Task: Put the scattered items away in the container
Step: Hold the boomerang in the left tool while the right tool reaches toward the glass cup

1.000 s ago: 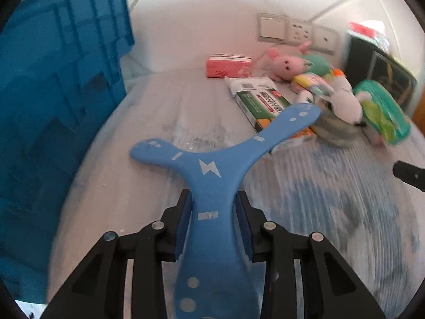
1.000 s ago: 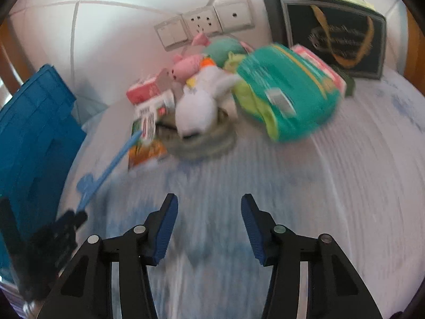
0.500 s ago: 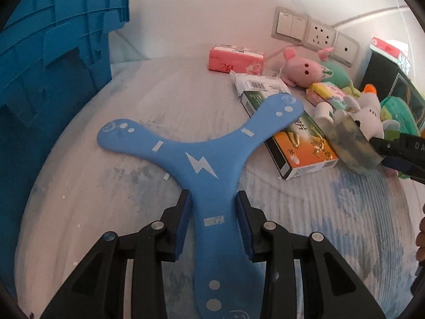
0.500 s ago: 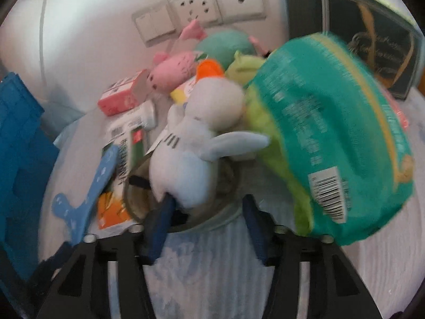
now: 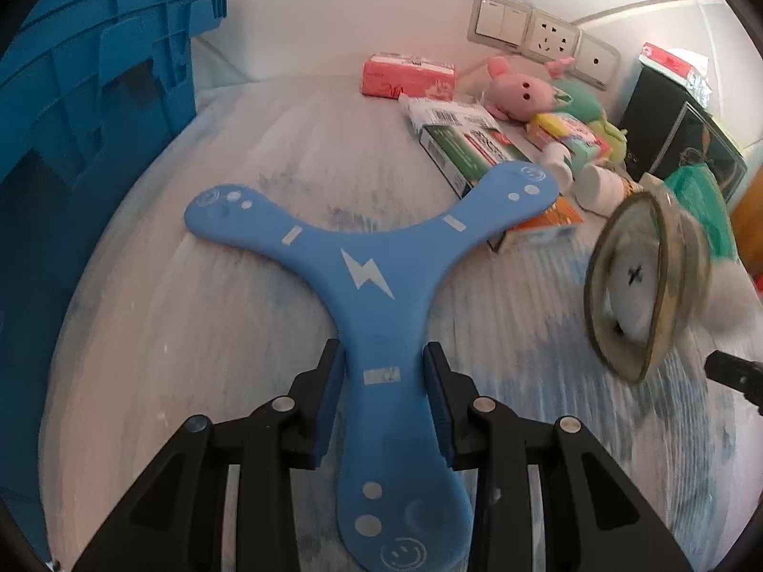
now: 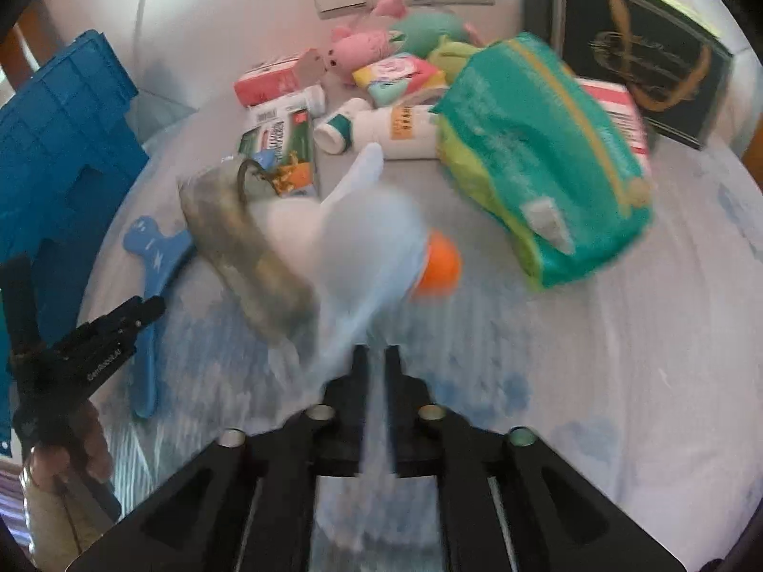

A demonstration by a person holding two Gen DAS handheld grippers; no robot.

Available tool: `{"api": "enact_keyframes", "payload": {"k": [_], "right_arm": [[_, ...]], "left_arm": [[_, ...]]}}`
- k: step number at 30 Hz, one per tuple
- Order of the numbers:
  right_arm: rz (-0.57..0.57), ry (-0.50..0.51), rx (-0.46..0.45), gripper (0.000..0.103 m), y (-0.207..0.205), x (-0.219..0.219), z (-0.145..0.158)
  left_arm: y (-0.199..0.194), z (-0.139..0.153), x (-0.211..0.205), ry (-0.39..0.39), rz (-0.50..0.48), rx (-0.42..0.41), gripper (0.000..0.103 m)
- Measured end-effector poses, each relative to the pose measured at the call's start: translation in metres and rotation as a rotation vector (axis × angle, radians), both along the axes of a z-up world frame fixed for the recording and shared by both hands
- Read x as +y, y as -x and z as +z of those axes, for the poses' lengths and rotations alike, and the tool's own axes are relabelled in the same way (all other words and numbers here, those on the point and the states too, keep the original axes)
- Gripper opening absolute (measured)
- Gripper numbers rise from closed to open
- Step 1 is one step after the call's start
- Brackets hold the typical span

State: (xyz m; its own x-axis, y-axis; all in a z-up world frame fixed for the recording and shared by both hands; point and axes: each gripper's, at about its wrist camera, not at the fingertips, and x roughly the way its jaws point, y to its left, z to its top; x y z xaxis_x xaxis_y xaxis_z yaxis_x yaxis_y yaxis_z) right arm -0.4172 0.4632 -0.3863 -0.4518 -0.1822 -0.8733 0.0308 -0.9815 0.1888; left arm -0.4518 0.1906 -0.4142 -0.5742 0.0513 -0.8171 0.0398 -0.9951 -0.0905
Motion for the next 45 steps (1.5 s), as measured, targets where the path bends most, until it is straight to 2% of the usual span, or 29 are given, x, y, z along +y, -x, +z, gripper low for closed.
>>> {"api": "enact_keyframes", "payload": {"k": [3,5,6,7,8,9,11,12,13,14,16,18,19,21,24,26,29,32,36,38,40,45], "right_arm": [[-0.053,0.002,-0.007,0.017,-0.017,0.013,0.006],[-0.066,0.006,0.027,0.019,-0.018,0.02,0.016],[-0.068,0.004,0.057,0.025,-0.013,0.021,0.023],[-0.065,0.001,0.081,0.038,-0.006,0.019,0.026],[-0.059,0.005,0.102,0.045,-0.001,0.018,0.028],[-0.048,0.022,0.133,0.052,0.01,0.016,0.029],[-0.04,0.047,0.151,0.052,0.03,0.011,0.023],[-0.036,0.067,0.162,0.052,0.04,0.01,0.02],[-0.039,0.076,0.176,0.052,0.048,0.009,0.018],[-0.047,0.074,0.204,0.052,0.06,0.006,0.017],[-0.015,0.082,0.244,0.052,0.078,-0.004,0.016],[0.027,0.069,0.256,0.052,0.094,-0.015,0.013],[0.045,0.043,0.243,0.051,0.101,-0.02,0.008],[0.039,-0.006,0.157,0.05,0.115,-0.024,-0.01],[0.02,0.01,0.088,0.04,0.101,-0.016,-0.006],[0.058,0.002,0.052,0.039,0.08,-0.02,-0.005],[0.141,0.057,-0.052,0.039,0.042,-0.035,-0.009],[0.188,0.082,-0.072,0.039,0.01,-0.043,-0.013],[0.157,0.101,-0.031,0.039,-0.011,-0.03,0.0],[0.141,0.089,-0.001,0.041,-0.007,-0.022,0.009],[0.127,0.129,0.001,0.041,-0.002,-0.02,0.015],[0.25,0.199,0.041,0.051,0.002,-0.054,0.03]], "left_arm": [[-0.006,-0.005,-0.002,-0.005,-0.01,-0.007,0.037],[-0.006,-0.005,0.001,0.009,-0.015,-0.006,0.043],[-0.005,-0.005,0.003,0.015,-0.016,-0.006,0.046],[-0.004,-0.006,0.005,0.017,-0.022,-0.007,0.054],[-0.003,-0.007,0.009,0.022,-0.034,-0.006,0.062],[-0.004,-0.007,0.012,0.035,-0.038,-0.002,0.063],[-0.007,-0.008,0.014,0.051,-0.03,0.012,0.062],[-0.009,-0.008,0.012,0.056,-0.016,0.022,0.056],[-0.011,-0.007,0.009,0.063,0.006,0.029,0.043],[-0.011,-0.006,0.004,0.056,0.022,0.03,0.038],[-0.011,-0.005,-0.005,0.033,0.041,0.029,0.036],[-0.009,-0.005,-0.01,0.046,0.057,0.024,0.035],[-0.009,-0.005,-0.011,0.049,0.057,0.024,0.035],[-0.011,-0.005,-0.012,0.06,0.052,0.021,0.035],[-0.019,-0.004,-0.013,0.057,0.013,0.015,0.035],[-0.027,-0.003,-0.011,0.061,-0.016,0.005,0.035],[-0.044,-0.002,-0.008,0.052,-0.044,-0.018,0.035],[-0.065,-0.001,-0.003,0.064,-0.062,-0.044,0.035],[-0.088,0.001,-0.004,0.04,-0.047,-0.075,0.035],[-0.095,0.004,-0.006,0.018,-0.009,-0.068,0.035],[-0.101,0.011,-0.006,0.02,0.034,-0.042,0.035],[-0.115,0.016,-0.008,0.047,0.102,-0.047,0.035]]}}
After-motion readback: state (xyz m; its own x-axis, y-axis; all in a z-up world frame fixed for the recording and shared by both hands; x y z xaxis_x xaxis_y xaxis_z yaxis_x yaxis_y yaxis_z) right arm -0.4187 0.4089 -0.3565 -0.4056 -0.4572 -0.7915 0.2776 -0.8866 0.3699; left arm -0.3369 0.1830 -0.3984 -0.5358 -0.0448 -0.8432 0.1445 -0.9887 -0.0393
